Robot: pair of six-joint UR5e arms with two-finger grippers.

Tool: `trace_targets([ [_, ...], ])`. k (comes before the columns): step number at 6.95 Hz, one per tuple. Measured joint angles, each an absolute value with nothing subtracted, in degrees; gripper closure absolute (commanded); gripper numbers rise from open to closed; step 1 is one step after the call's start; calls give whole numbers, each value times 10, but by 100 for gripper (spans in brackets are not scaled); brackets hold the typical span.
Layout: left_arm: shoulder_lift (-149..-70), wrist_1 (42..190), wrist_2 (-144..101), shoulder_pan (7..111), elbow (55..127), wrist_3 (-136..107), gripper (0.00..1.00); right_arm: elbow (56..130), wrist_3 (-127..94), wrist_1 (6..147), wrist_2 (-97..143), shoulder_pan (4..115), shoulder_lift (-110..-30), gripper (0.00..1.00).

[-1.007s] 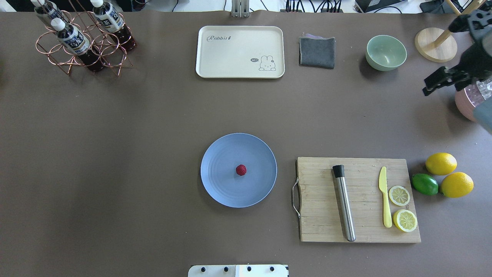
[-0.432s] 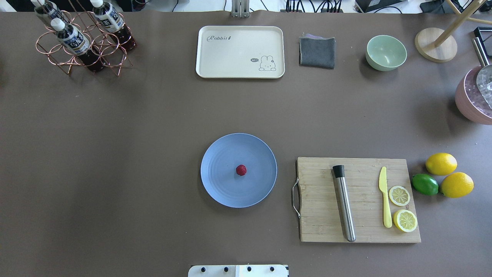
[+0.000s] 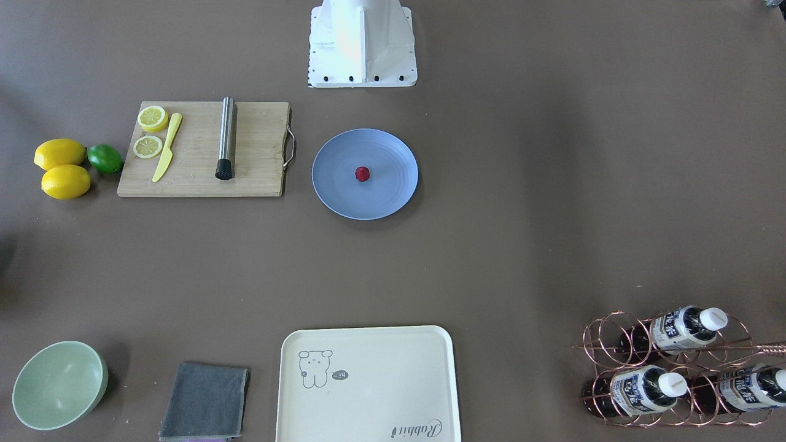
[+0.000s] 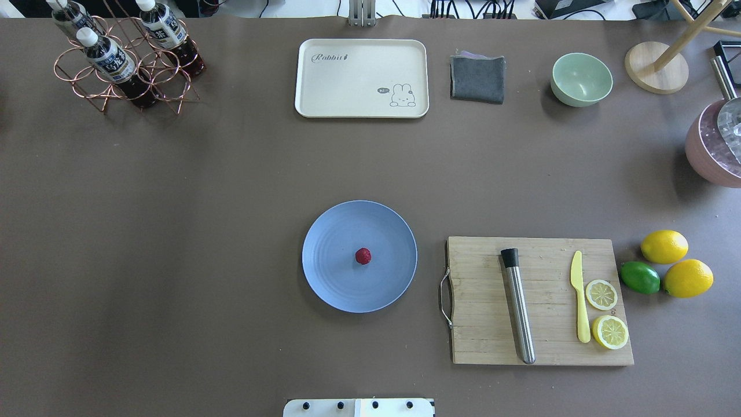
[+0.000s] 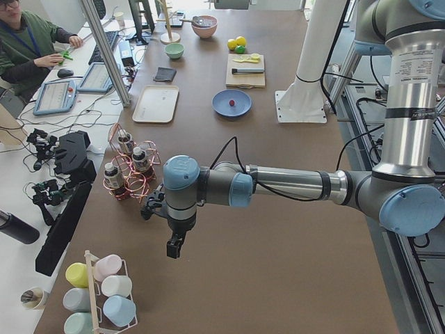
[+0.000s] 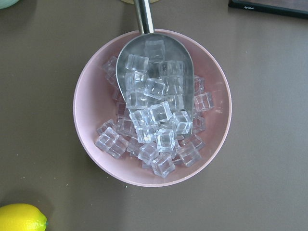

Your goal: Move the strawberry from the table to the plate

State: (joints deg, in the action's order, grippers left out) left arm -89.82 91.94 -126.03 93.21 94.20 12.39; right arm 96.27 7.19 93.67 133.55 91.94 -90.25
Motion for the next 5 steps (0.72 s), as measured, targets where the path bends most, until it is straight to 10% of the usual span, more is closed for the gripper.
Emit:
trace_targets([
  [5,-905,920,-1260,931,941,122,2,953,69,933,1335,923,-901,0],
])
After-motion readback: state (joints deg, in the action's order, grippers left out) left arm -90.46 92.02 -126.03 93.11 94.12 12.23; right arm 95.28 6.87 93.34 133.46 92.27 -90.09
